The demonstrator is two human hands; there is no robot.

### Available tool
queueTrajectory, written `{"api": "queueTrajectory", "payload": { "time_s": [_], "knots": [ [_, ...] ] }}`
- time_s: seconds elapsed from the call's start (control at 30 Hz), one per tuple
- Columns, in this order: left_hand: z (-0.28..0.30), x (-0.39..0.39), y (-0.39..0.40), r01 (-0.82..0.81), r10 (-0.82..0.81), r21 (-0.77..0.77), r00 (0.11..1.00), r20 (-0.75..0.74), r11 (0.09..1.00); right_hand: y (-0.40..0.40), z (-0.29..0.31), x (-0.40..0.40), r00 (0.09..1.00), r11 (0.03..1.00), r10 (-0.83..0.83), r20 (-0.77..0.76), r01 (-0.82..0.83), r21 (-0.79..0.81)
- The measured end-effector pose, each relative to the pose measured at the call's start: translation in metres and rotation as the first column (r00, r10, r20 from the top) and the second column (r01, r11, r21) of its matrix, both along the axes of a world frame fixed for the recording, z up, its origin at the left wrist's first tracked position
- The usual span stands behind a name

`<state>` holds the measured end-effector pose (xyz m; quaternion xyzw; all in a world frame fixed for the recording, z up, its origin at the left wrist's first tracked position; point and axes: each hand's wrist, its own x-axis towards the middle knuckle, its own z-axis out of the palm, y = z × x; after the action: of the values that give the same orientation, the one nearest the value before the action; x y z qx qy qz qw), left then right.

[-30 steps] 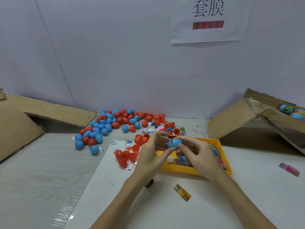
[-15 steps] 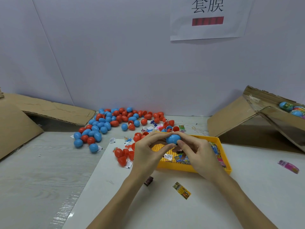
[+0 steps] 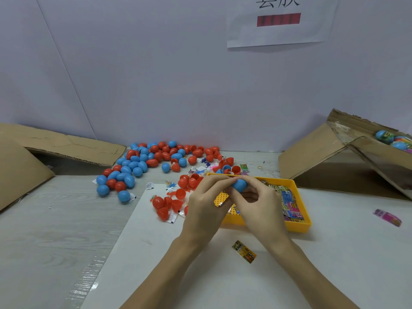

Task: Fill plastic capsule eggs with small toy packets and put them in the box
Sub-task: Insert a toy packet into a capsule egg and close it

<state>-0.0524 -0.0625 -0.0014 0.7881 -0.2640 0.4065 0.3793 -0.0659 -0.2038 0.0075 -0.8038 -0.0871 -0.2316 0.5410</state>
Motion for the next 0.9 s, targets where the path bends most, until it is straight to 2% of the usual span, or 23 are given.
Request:
{"api": "queueTrajectory", "payload": {
  "time_s": [0.1, 0.3, 0.53, 0.9],
  "knots": [
    [-0.0009, -0.0002, -0.0023, -0.010, 0.010, 0.000, 1.000, 0.008, 1.000, 0.0001, -0.0016, 0.0022, 0.999, 0.999, -0.036, -0.007, 0.036, -0.030],
    [-0.0004, -0.0001, -0.0012, 0.002, -0.003, 0.033, 1.000, 0.031, 0.999, -0.0044, -0.0010, 0.0036, 0.999, 0.996, 0.004, -0.033, -0.007, -0.085],
    [0.0012, -0.0007, -0.0006, 0.002, -0.003, 0.027, 0.999, 0.036, 1.000, -0.0063, 0.0014, 0.0065, 0.977, 0.981, 0.182, -0.113, -0.173, 0.082],
    [0.0023, -0.0021, -0.0028, 0.003, -0.004, 0.029, 0.999, 0.046, 1.000, -0.0031, 0.0002, 0.0051, 0.983, 0.974, 0.172, -0.070, -0.159, 0.159]
  ]
}}
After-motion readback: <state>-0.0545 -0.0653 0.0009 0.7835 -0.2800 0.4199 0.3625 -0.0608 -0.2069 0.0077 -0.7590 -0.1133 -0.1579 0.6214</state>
